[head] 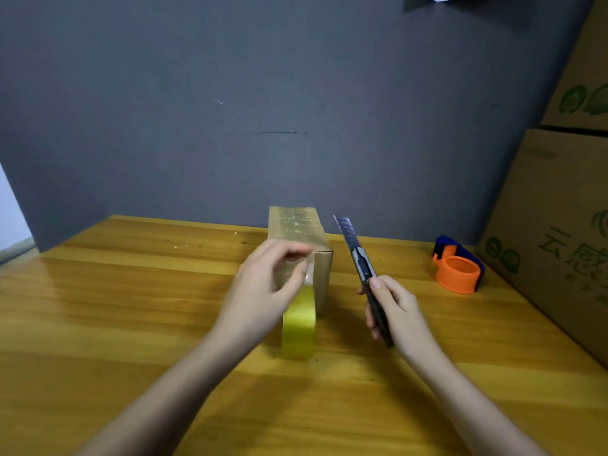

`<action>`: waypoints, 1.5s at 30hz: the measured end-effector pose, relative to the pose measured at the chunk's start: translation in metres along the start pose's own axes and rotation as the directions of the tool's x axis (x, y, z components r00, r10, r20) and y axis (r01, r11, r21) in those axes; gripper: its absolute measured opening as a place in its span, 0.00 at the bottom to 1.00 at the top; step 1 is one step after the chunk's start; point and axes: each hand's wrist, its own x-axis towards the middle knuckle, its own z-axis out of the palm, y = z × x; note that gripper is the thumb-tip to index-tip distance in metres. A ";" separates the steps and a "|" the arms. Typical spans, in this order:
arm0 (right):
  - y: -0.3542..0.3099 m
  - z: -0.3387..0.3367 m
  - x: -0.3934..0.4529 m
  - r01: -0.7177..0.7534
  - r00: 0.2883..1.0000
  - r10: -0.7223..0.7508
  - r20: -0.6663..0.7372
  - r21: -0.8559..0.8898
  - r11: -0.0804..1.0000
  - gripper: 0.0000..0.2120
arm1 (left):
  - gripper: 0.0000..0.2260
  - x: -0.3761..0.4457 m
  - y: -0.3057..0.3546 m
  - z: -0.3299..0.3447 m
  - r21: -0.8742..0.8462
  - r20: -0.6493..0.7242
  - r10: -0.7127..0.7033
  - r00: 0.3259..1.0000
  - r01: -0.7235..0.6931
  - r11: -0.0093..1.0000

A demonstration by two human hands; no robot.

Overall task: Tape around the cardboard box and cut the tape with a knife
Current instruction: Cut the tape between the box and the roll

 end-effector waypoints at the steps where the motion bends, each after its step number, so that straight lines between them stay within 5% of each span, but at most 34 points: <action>1: -0.002 0.004 0.000 0.000 1.000 0.000 0.010 -0.003 1.000 0.14 | 0.09 -0.001 -0.010 -0.003 0.073 -0.034 -0.009 0.999 0.011 0.997; 6: -0.008 0.017 -0.001 -0.013 0.999 0.014 0.038 -0.026 1.000 0.15 | 0.28 -0.010 -0.036 -0.001 0.113 0.076 -0.289 0.954 0.280 0.953; 11: -0.006 0.017 0.000 -0.034 0.998 0.036 0.042 -0.047 0.998 0.14 | 0.33 -0.006 -0.048 0.002 -0.038 0.328 -0.295 0.897 0.325 0.945; 17: -0.002 0.005 -0.002 0.043 0.994 -0.013 0.105 -0.284 0.958 0.11 | 0.36 0.000 -0.055 0.002 -0.272 0.393 -0.284 0.875 0.406 0.873; 20: -0.009 -0.007 -0.003 0.195 0.976 -0.089 0.197 -0.624 0.756 0.07 | 0.38 -0.002 -0.053 0.002 -0.264 0.407 -0.291 0.866 0.416 0.870; 23: -0.022 -0.017 -0.002 0.307 0.952 -0.105 0.289 -0.880 0.362 0.14 | 0.39 -0.001 -0.056 0.003 -0.264 0.414 -0.305 0.858 0.433 0.862; 25: -0.027 -0.021 -0.001 0.407 0.901 -0.220 0.374 -0.904 0.133 0.19 | 0.40 -0.001 -0.057 0.003 -0.260 0.416 -0.312 0.854 0.440 0.859; 28: -0.032 -0.026 0.003 0.490 0.820 -0.311 0.481 -0.870 -0.052 0.20 | 0.40 -0.001 -0.054 0.001 -0.244 0.419 -0.323 0.848 0.448 0.860; 33: -0.037 -0.022 0.005 0.528 0.765 -0.327 0.555 -0.831 -0.177 0.17 | 0.41 -0.002 -0.046 0.000 -0.259 0.423 -0.324 0.846 0.455 0.852; 45: -0.038 -0.008 0.001 0.491 0.768 -0.333 0.547 -0.837 -0.243 0.11 | 0.41 -0.003 -0.038 -0.003 -0.264 0.418 -0.295 0.859 0.425 0.866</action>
